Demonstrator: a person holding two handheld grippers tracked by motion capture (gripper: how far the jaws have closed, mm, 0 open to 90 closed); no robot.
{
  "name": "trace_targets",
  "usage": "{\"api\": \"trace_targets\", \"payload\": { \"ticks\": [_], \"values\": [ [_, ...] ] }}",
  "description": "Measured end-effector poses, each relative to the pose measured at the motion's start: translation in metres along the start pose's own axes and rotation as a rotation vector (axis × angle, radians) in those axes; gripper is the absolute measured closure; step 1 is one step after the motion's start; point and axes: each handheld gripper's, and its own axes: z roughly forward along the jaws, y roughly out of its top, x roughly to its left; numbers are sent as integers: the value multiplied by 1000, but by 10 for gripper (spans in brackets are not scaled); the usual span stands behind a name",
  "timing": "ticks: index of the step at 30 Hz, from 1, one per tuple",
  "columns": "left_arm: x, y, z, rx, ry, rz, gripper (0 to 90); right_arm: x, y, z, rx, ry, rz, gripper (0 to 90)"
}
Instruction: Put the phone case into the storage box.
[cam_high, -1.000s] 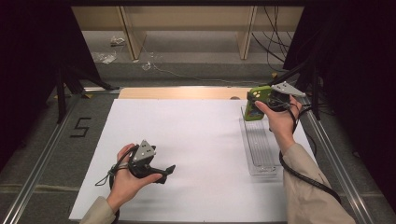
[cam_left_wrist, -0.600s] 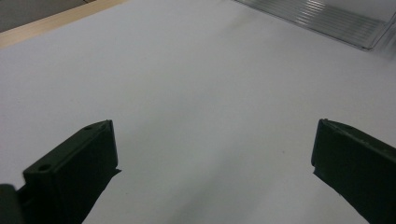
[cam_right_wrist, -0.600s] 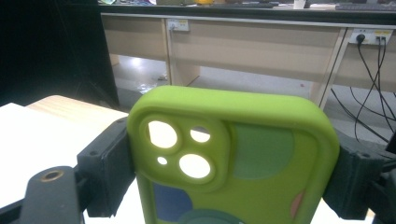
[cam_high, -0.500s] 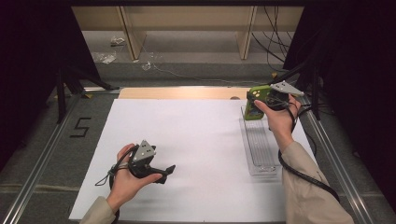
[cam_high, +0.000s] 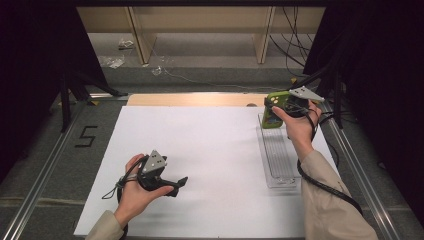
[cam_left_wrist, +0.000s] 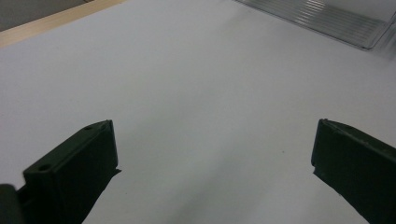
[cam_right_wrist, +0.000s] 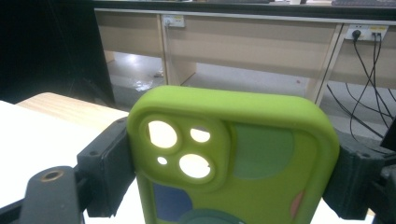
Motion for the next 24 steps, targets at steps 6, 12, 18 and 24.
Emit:
{"api": "trace_targets", "payload": {
  "ticks": [6, 12, 18, 24],
  "values": [
    [0, 0, 0, 1, -1, -1, 0, -1, -1, 3, 6, -7, 0, 179],
    [0, 0, 1, 0, -1, -2, 0, -2, -2, 6, 12, -12, 3, 179],
    [0, 0, 0, 0, 0, -1, 0, -3, -3, 8, 16, -18, 4, 179],
    [0, 0, 0, 0, 0, -1, 0, -3, -4, 11, 24, -22, 2, 179]
  ]
}}
